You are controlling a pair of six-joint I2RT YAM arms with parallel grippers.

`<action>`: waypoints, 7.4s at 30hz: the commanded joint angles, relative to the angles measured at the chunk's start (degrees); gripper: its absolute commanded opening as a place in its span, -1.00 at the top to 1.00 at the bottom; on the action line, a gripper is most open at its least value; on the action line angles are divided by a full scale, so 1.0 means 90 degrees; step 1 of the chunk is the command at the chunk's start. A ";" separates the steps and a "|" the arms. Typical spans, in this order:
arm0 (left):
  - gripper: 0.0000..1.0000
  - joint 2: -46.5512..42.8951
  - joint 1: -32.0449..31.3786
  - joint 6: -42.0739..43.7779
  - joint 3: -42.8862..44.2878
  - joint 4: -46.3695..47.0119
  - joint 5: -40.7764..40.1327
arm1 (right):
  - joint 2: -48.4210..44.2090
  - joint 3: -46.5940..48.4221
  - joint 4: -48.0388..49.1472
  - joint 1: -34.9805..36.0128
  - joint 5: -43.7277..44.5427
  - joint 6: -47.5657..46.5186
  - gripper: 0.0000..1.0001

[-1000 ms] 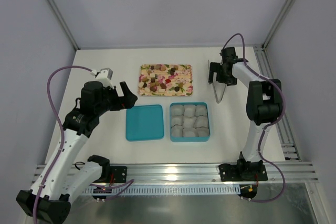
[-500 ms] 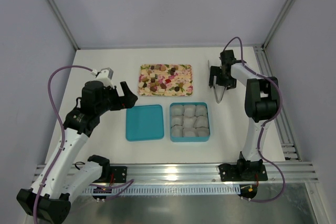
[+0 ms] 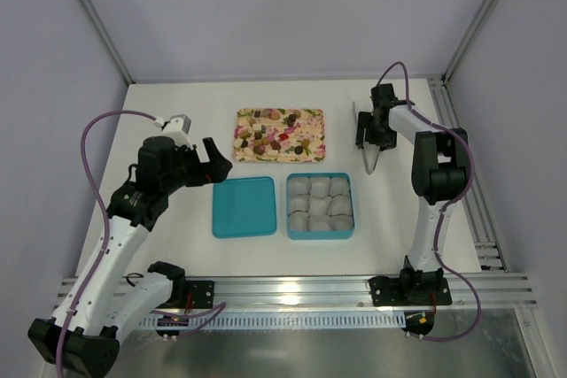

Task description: Pack the chocolate

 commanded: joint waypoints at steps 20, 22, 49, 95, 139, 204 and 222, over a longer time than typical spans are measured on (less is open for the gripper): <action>-0.99 -0.0007 0.0015 0.0034 -0.0017 0.0162 -0.0029 | -0.1642 -0.0287 -0.0170 0.0214 -0.0026 0.0191 0.09; -1.00 -0.0007 0.0015 0.0025 -0.0007 0.0172 -0.0010 | -0.1798 -0.0297 -0.0229 0.0244 -0.0036 0.0181 0.09; -1.00 0.0052 0.0025 0.0015 0.0003 0.0162 0.0068 | -0.2990 -0.0218 -0.0903 0.2070 0.0140 0.0463 0.18; -0.99 0.0032 0.0015 0.0005 -0.0017 0.0153 0.0137 | -0.2326 -0.0511 -0.0688 0.2939 0.0160 0.1040 0.19; -0.99 0.0033 0.0025 0.0015 0.0003 0.0153 -0.0010 | -0.3819 -0.0696 -0.1312 0.2939 -0.0279 0.0767 0.62; -0.99 0.0140 0.0015 0.0034 0.0013 0.0133 -0.0010 | -0.5324 -0.2387 -0.1322 0.3633 -0.0983 0.1167 0.16; -0.99 0.0111 0.0025 0.0034 0.0003 0.0133 0.0010 | -0.3880 -0.0610 -0.1225 0.3272 -0.0553 0.0660 0.17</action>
